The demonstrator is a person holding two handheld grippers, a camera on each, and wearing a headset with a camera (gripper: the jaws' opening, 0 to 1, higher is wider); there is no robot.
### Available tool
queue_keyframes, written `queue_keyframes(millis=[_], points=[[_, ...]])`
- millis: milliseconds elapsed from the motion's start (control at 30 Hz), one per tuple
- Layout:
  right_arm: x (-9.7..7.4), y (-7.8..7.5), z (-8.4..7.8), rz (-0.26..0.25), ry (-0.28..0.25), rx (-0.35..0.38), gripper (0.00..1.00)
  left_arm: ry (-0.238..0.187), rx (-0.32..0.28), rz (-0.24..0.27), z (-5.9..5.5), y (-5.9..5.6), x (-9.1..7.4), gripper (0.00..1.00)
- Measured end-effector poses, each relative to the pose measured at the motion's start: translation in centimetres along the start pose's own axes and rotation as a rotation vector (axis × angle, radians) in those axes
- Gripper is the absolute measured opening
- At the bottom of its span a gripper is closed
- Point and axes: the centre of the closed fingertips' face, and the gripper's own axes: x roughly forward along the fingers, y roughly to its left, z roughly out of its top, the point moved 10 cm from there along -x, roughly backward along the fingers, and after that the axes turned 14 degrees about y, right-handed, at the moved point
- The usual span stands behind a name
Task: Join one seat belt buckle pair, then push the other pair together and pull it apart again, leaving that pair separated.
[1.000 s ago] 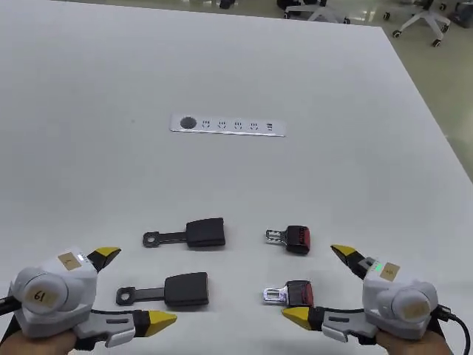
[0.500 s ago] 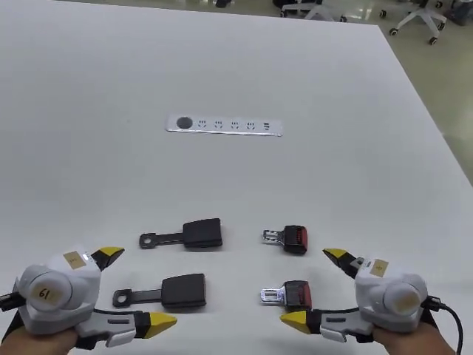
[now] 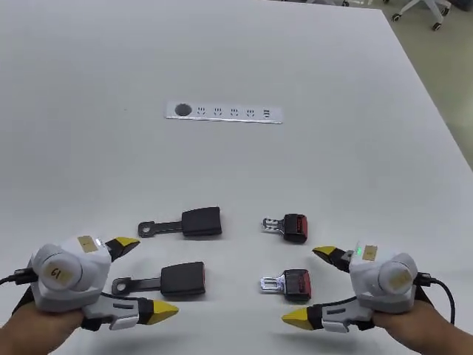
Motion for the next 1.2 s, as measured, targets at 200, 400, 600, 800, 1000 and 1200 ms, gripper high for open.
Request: queue_keyframes(millis=[200, 400, 600, 800, 1000, 1200], points=[[0.5, -0.3, 0.2, 0.043, 0.025, -0.029, 0.82, 0.036, 0.073, -0.027, 0.8, 0.0, 0.6, 0.83], [0.9, -0.4, 0.2, 0.071, 0.063, -0.091, 0.77, 0.080, 0.150, -0.043, 1.4, 0.0, 1.7, 0.81], [1.3, -0.5, 0.2, 0.088, 0.103, -0.138, 0.74, 0.116, 0.201, -0.072, 1.3, -0.1, 2.5, 0.74], [1.3, -0.6, 0.2, 0.090, 0.105, -0.162, 0.68, 0.140, 0.234, -0.083, 1.4, -0.2, 3.2, 0.68], [1.3, -0.3, 0.1, 0.096, 0.099, -0.191, 0.63, 0.146, 0.294, -0.102, 1.6, -0.4, 3.8, 0.62], [0.8, -1.0, -0.1, 0.098, 0.111, -0.192, 0.38, 0.167, 0.398, -0.101, 1.4, -0.2, 4.3, 0.36]])
